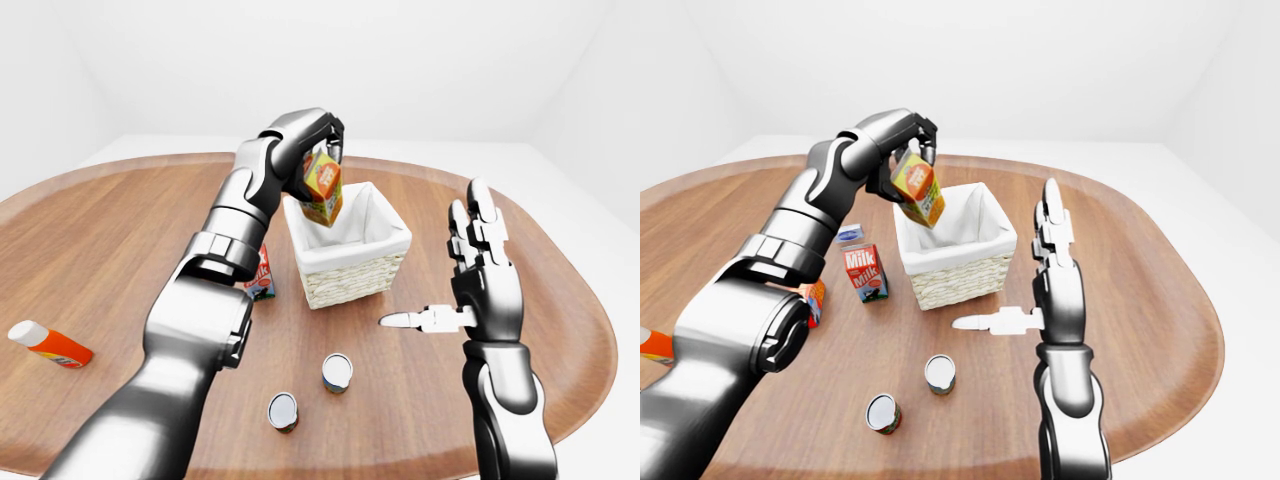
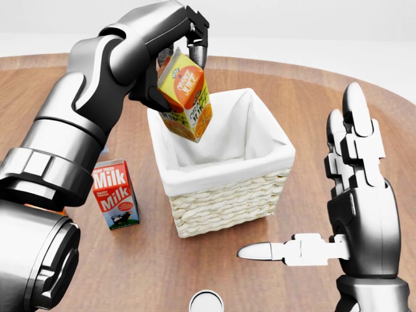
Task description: Pick up the orange juice, and put it in the basket.
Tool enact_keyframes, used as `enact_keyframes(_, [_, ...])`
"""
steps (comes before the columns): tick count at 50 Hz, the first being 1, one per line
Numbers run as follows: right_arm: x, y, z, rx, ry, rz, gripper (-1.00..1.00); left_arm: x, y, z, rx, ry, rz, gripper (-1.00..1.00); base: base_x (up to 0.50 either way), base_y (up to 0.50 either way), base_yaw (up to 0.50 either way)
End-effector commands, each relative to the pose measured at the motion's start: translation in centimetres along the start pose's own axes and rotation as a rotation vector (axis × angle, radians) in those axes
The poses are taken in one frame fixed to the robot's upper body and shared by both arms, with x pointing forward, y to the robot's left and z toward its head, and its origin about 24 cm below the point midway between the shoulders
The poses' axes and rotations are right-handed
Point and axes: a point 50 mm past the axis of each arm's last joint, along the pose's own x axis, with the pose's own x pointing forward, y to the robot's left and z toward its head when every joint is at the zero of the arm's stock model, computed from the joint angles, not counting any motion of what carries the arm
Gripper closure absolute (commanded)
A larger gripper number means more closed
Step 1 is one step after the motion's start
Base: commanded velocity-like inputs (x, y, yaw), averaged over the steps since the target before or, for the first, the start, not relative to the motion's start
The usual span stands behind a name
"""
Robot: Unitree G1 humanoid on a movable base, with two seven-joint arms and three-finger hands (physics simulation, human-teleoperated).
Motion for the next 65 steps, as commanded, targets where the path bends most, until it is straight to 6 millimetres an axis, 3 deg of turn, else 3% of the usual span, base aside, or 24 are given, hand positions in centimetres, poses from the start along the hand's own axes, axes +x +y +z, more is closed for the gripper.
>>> enact_keyframes(1, [0.0,-0.3,-0.3,-0.002,0.014,-0.005,-1.00,0.5,-0.3,0.9,-0.053,-0.018,0.040,1.00,0.00,0.00,0.00])
enact_keyframes(13, [-0.1,-0.2,-0.3,0.001,0.012,-0.004,-1.00,0.4,1.0,2.4,-0.255,-0.114,0.095,1.00,0.00,0.00,0.00])
enact_keyframes(21, [0.0,-0.1,0.2,0.000,-0.009,0.000,-1.00,0.4,1.6,2.2,-0.222,-0.093,0.141,1.00,0.00,0.00,0.00])
enact_keyframes(35, [0.1,-0.1,0.5,-0.001,-0.021,0.003,-1.00,0.7,-0.9,0.2,-0.136,0.022,0.131,1.00,0.00,0.00,0.00])
enact_keyframes(65, [-0.2,-0.4,-0.2,0.005,0.012,-0.004,-1.00,1.1,-3.4,0.9,-0.155,0.024,0.121,1.00,0.00,0.00,0.00])
